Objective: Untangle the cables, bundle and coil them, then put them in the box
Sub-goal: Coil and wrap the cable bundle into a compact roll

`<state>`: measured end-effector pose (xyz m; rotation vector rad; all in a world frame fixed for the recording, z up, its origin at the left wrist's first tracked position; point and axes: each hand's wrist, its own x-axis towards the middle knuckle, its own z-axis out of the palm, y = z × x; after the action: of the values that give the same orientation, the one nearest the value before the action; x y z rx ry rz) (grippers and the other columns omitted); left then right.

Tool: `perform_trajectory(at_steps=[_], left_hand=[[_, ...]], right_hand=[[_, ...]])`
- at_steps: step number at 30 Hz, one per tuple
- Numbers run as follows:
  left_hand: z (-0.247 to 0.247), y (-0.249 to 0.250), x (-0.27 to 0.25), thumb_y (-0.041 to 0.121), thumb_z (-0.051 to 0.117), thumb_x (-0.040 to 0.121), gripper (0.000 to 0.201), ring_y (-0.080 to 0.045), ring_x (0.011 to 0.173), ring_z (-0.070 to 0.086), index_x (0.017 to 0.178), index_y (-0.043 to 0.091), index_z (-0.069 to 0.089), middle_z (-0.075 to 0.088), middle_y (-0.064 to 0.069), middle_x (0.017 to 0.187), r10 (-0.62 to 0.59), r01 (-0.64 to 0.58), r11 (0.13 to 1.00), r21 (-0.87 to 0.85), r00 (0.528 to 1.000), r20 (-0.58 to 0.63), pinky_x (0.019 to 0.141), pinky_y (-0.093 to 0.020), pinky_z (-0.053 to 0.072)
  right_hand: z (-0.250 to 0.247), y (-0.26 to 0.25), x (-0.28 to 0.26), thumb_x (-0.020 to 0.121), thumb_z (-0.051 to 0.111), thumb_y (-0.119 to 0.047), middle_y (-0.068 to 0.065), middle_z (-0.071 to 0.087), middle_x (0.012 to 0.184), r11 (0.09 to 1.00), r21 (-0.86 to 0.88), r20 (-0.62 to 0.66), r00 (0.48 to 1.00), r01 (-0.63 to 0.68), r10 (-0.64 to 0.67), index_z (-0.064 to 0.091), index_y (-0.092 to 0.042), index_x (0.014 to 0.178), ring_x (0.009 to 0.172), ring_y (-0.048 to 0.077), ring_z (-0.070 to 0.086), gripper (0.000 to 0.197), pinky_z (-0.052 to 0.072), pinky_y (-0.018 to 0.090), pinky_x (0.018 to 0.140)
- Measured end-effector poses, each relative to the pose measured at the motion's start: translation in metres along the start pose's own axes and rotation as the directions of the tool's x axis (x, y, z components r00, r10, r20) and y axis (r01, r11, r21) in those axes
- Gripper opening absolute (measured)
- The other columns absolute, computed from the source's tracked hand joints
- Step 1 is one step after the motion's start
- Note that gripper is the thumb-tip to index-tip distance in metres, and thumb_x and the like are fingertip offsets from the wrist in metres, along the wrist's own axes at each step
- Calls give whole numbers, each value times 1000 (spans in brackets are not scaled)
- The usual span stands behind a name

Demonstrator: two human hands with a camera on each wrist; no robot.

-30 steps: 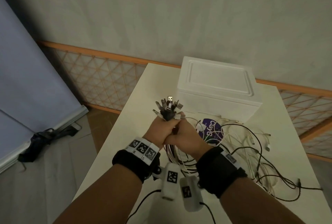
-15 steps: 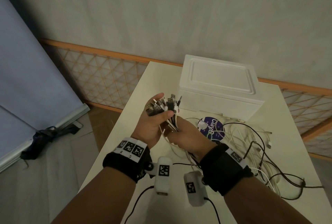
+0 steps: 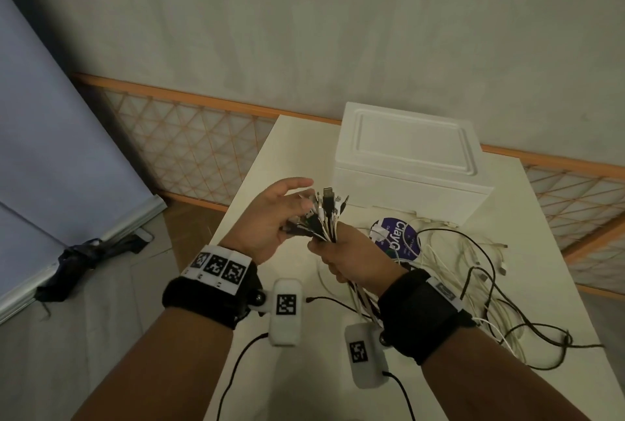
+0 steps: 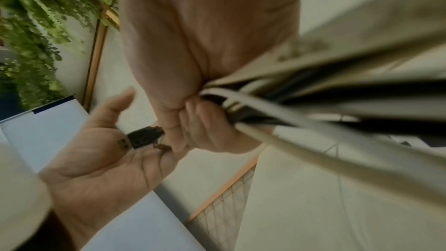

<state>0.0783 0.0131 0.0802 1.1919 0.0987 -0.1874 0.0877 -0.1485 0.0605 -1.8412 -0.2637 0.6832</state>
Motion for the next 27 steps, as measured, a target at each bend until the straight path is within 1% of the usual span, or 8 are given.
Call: perform_trajectory(at_steps=[2, 6, 11, 15, 17, 19, 22, 27], left_hand=[[4, 1, -1, 2, 71, 77, 48, -19, 84, 68, 118, 24, 61, 65, -9, 112, 24, -21, 986, 163, 1000, -18, 74, -34, 57], [5, -7, 0, 3, 75, 76, 43, -17, 88, 68, 109, 30, 68, 69, 0, 99, 108, -86, 944, 319, 993, -52, 74, -35, 58], [12, -12, 0, 0, 69, 82, 22, -15, 86, 66, 89, 21, 70, 69, 2, 94, 207, -163, 925, 343, 974, -95, 79, -39, 57], [15, -13, 1, -1, 65, 84, 20, -15, 90, 65, 87, 18, 67, 69, 3, 101, 230, -185, 915, 358, 969, -88, 79, -37, 52], [13, -10, 1, 16, 60, 87, 13, -15, 100, 63, 96, 20, 68, 69, 5, 110, 248, -222, 928, 299, 967, -52, 83, -32, 51], [13, -9, 2, 38, 55, 89, 25, -21, 102, 64, 104, 25, 71, 70, 1, 110, 235, -217, 942, 257, 971, -42, 90, -35, 50], [14, -7, 1, 46, 53, 89, 30, -23, 99, 66, 95, 30, 77, 73, 0, 101, 166, -143, 958, 248, 983, -75, 96, -43, 49], [17, -10, 0, 20, 49, 99, 26, -15, 79, 64, 93, 22, 74, 68, -5, 93, 160, -129, 925, 358, 985, -59, 70, -35, 55]], right_hand=[[2, -5, -1, 93, 53, -20, -8, 44, 62, 984, -174, 2, 999, 46, -46, 53, -21, 96, 47, 5, 37, 3, 31, 19, 46], [5, -13, -2, 94, 52, -18, -4, 58, 88, 846, -509, 34, 986, 158, -164, 56, -12, 119, 69, 7, 49, 26, 37, 21, 62], [9, -17, -1, 83, 59, -10, 1, 61, 71, 963, -259, -66, 993, 75, -95, 58, -11, 96, 49, 10, 60, 13, 52, 29, 52], [16, -12, 7, 81, 62, -15, -2, 65, 92, 899, -414, -125, 969, 143, -212, 56, -15, 109, 78, 13, 64, 29, 52, 30, 69], [16, -12, 8, 83, 61, -17, 5, 65, 98, 863, -487, -132, 966, 133, -223, 56, -11, 110, 89, 20, 63, 28, 50, 31, 74], [17, -15, 6, 85, 58, -17, 10, 64, 98, 821, -555, -111, 967, 130, -228, 57, -8, 108, 89, 24, 61, 24, 49, 33, 74], [17, -18, 6, 83, 59, -16, 11, 64, 92, 753, -643, -64, 970, 140, -234, 59, -6, 101, 86, 25, 62, 20, 51, 37, 75], [14, -18, 13, 66, 61, -9, 12, 66, 65, 884, -468, -166, 981, 13, -102, 59, 1, 78, 57, 25, 66, 17, 54, 37, 57]])
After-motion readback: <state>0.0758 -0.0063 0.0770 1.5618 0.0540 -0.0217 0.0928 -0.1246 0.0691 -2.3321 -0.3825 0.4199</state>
